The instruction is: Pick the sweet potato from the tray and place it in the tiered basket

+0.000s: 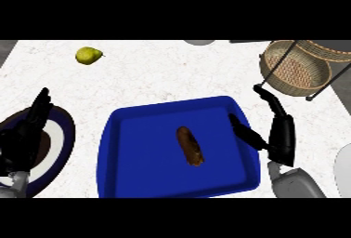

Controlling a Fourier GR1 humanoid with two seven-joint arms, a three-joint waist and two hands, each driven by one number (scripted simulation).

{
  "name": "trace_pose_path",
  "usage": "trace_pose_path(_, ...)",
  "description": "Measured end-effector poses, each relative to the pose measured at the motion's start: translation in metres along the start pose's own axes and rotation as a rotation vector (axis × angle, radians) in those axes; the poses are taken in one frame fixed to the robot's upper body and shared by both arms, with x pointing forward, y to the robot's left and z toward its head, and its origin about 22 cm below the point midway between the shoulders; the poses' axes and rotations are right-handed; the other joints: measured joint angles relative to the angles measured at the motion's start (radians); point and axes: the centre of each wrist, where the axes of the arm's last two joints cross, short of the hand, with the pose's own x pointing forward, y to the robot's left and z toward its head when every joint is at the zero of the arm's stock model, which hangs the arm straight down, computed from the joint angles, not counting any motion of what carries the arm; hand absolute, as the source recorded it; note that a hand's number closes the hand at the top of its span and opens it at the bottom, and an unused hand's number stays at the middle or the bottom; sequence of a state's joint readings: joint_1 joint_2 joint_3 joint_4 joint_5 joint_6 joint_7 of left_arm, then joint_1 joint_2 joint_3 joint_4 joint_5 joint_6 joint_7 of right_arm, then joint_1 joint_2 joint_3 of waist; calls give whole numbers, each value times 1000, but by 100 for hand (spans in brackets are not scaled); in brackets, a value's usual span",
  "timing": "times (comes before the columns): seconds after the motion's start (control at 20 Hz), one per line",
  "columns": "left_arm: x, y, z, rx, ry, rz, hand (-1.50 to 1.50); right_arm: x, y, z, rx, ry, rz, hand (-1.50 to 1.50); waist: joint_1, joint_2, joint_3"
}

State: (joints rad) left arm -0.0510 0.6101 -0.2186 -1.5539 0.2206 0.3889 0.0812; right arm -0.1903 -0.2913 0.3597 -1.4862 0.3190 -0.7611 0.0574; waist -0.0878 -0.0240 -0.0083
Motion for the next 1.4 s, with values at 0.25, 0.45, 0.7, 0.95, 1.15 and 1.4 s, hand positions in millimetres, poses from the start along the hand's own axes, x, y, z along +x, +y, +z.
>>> trace_pose_path(0.25, -7, -2, -1, 13, -5, -28, 0, -3, 0, 36, 1, 7, 166, -150, 0, 1, -5)
trace_pose_path(0.45, -5, -1, -3, 9, -13, -40, 0, -11, -1, 57, 141, 67, 334, -150, 7, 3, -9)
trace_pose_path(0.7, -6, -4, -4, -5, -20, -45, 0, 2, 6, 63, 271, 152, 529, -150, 28, 6, -11)
trace_pose_path(0.95, -2, -6, -10, -16, -38, -42, 0, 50, 30, 55, 293, 237, 670, -150, 51, 9, -7)
trace_pose_path(1.15, 0, -12, -12, -31, -46, -35, 0, 97, 55, 51, 291, 286, 739, -150, 70, 12, -2)
trace_pose_path(1.4, 3, -18, -16, -49, -54, -35, 0, 127, 71, 50, 316, 323, 781, -150, 89, 19, 2)
